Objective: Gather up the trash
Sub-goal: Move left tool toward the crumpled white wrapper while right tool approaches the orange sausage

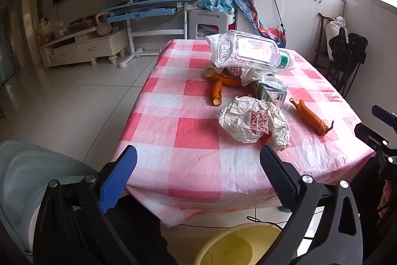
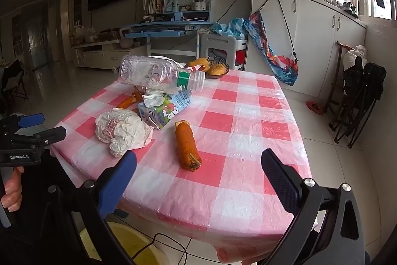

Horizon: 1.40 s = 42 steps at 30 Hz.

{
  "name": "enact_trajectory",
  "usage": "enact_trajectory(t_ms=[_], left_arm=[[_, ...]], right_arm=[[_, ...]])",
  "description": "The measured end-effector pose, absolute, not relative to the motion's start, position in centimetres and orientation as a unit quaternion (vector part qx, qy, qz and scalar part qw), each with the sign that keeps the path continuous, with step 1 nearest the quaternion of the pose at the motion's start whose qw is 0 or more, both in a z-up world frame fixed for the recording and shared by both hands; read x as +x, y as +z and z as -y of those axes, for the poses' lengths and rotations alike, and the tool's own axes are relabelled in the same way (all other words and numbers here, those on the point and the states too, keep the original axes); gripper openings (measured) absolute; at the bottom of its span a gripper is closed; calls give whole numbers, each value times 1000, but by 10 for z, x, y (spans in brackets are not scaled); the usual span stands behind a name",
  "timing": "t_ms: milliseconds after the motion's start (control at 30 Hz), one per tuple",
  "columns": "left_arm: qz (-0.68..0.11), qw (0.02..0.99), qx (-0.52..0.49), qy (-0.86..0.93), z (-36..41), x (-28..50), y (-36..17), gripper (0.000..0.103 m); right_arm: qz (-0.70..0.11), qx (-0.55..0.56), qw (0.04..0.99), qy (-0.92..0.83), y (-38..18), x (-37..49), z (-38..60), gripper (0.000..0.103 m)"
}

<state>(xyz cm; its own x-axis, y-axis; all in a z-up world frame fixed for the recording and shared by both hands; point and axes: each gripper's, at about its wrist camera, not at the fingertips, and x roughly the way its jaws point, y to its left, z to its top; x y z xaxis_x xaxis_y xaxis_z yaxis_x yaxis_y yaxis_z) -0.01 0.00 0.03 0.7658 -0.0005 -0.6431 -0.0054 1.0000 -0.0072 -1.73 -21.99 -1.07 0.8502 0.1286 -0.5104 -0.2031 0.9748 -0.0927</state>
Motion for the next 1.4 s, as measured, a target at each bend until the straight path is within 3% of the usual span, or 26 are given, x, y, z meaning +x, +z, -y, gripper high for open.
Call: enact_trajectory(t_ms=[1400], left_arm=[[-357, 934, 0, 3, 3, 4, -8, 96]], right_arm=[[-268, -85, 955, 97, -17, -17, 212, 97]])
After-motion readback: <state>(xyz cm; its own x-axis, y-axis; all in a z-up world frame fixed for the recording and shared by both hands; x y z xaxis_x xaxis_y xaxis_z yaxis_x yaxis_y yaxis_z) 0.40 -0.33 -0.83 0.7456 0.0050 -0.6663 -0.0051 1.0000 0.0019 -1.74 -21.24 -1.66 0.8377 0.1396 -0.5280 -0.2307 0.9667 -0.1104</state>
